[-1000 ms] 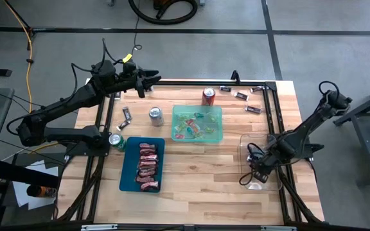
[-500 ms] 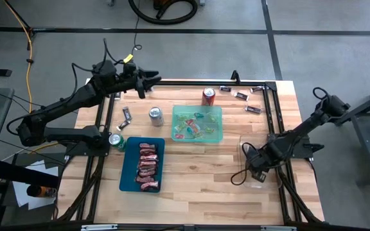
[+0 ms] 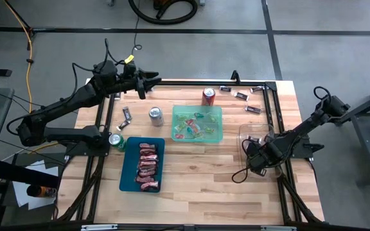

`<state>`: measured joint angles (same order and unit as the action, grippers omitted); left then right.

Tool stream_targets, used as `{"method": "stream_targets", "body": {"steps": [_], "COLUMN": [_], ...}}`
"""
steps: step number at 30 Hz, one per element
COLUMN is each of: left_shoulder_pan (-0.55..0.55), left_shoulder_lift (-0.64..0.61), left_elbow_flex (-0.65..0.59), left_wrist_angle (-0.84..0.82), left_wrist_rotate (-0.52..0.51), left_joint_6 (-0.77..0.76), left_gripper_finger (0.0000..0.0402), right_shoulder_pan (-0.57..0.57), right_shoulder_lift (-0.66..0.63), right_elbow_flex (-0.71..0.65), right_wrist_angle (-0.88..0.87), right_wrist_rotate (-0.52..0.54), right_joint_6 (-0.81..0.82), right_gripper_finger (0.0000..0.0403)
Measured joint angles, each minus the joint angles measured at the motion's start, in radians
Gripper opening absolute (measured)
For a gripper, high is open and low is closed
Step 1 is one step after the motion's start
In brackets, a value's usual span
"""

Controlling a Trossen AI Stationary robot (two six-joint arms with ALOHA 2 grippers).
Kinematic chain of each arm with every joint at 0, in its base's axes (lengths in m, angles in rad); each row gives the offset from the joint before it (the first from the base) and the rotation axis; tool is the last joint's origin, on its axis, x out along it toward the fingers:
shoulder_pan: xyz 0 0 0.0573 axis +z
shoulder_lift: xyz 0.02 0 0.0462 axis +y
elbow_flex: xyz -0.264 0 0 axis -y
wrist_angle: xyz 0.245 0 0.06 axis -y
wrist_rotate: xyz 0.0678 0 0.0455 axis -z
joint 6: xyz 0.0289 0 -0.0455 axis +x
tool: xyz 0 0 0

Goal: Organize candy in baskets
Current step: Put the white brown chocolate into the transparent bin

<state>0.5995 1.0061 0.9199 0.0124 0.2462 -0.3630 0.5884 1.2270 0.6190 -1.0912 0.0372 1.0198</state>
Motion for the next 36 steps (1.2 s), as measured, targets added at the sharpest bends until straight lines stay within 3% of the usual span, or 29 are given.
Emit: {"method": "stream_targets", "body": {"steps": [10,16,28,32,36], "left_shoulder_pan": [0.000,0.000,0.000,0.000,0.003], "left_shoulder_lift": [0.000,0.000,0.000,0.000,-0.006], "left_elbow_flex": [0.000,0.000,0.000,0.000,0.000], "left_wrist_angle": [0.000,-0.001,-0.002,-0.002,0.000], "left_wrist_rotate": [0.000,0.000,0.001,0.009,0.038], "left_joint_6": [0.000,-0.001,-0.001,-0.002,-0.025], "left_gripper_finger": [0.0195,0.0195,0.0195,0.0195,0.0195], "right_shoulder_pan": [0.000,0.000,0.000,0.002,0.014], "right_shoulder_lift": [0.000,0.011,0.011,0.000,-0.030], "right_elbow_flex": [0.000,0.000,0.010,0.098,0.267], "right_wrist_angle": [0.031,0.029,-0.003,-0.058,-0.169], "right_wrist_rotate": [-0.008,0.069,0.033,0.004,0.029], "right_joint_6": [0.014,0.078,0.085,0.082,0.018], "right_gripper_finger": [0.0000,0.0008,0.0138,0.0170,0.0176]}}
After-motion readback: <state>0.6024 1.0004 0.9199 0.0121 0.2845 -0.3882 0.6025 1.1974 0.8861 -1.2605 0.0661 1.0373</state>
